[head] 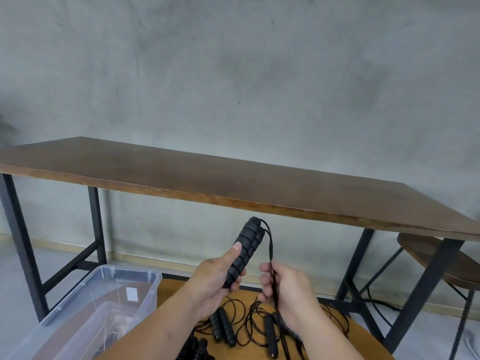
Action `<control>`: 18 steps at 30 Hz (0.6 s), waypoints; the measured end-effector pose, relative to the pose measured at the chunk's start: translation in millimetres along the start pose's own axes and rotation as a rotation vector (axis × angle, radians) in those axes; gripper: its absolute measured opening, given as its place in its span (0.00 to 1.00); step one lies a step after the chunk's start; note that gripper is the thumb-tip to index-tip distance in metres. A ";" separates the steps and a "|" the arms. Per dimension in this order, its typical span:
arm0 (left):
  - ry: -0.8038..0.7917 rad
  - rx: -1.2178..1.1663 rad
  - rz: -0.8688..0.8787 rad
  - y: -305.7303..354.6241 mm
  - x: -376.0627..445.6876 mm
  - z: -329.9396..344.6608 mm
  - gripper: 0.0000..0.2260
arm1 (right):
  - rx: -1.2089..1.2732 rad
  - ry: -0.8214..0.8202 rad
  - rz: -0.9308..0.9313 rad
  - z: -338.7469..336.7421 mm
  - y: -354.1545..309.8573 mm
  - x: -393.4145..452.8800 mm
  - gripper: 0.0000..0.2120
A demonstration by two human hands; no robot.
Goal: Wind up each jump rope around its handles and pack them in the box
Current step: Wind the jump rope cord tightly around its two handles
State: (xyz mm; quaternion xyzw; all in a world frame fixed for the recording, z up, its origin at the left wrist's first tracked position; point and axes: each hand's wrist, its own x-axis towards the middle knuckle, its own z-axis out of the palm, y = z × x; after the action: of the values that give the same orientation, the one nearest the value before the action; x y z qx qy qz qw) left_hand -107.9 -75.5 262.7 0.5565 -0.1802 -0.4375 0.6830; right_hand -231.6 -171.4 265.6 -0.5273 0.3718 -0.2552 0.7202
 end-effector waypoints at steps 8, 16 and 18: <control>-0.052 0.023 0.001 -6.5 8.8 16.8 0.26 | -0.048 -0.147 0.197 16.2 18.4 -14.9 0.22; -0.100 -0.231 -0.116 -9.8 12.9 24.7 0.21 | -0.149 -0.175 0.227 16.1 25.9 -15.7 0.29; -0.066 -0.259 -0.127 -10.9 17.4 25.2 0.20 | -0.208 -0.199 0.202 14.5 24.2 -12.9 0.27</control>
State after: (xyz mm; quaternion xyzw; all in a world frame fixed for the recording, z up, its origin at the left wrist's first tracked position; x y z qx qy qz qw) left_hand -121.1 -104.5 256.4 0.4592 -0.1093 -0.5175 0.7137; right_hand -228.2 -145.8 248.5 -0.5816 0.3741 -0.0879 0.7170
